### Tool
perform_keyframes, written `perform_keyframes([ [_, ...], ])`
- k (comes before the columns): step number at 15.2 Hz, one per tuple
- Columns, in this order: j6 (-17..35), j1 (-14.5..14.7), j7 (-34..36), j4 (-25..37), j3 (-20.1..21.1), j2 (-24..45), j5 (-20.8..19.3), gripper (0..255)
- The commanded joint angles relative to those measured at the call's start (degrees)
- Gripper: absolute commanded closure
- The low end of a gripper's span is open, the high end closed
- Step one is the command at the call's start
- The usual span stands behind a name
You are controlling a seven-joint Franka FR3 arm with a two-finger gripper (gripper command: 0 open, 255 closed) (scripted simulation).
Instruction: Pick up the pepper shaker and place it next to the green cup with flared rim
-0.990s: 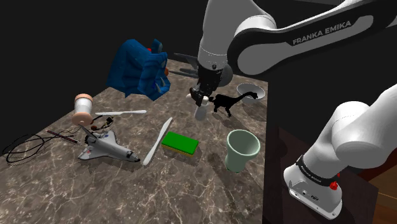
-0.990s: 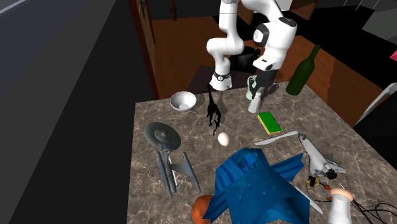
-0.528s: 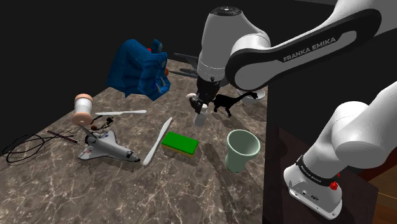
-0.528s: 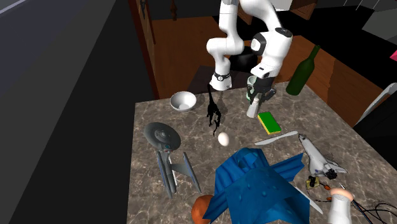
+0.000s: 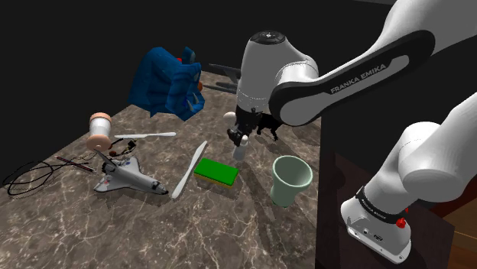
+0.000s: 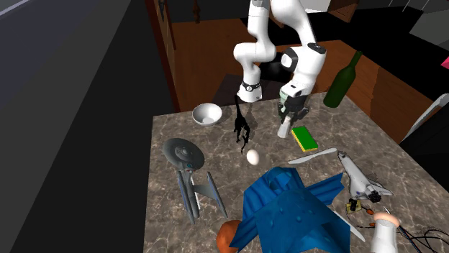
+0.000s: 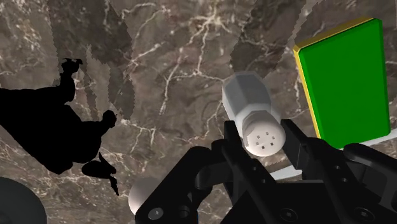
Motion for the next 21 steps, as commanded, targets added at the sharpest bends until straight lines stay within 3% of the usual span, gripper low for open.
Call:
perform_keyframes([
  [1, 0.98, -0.15, 0.11, -0.5, -0.02, 0.45, -0.29, 255],
  [8, 0.98, -0.15, 0.12, -0.49, -0.02, 0.47, -0.3, 255],
  [9, 0.98, -0.15, 0.12, -0.49, -0.02, 0.47, -0.3, 0],
  [14, 0.98, -0.15, 0.12, -0.49, -0.02, 0.47, -0.3, 0],
  [18, -6.77, 0.95, -1.77, 2.33, -0.54, -4.75, 2.36, 0],
  [21, -6.78, 0.96, -1.76, 2.33, -0.55, -4.75, 2.36, 0],
])
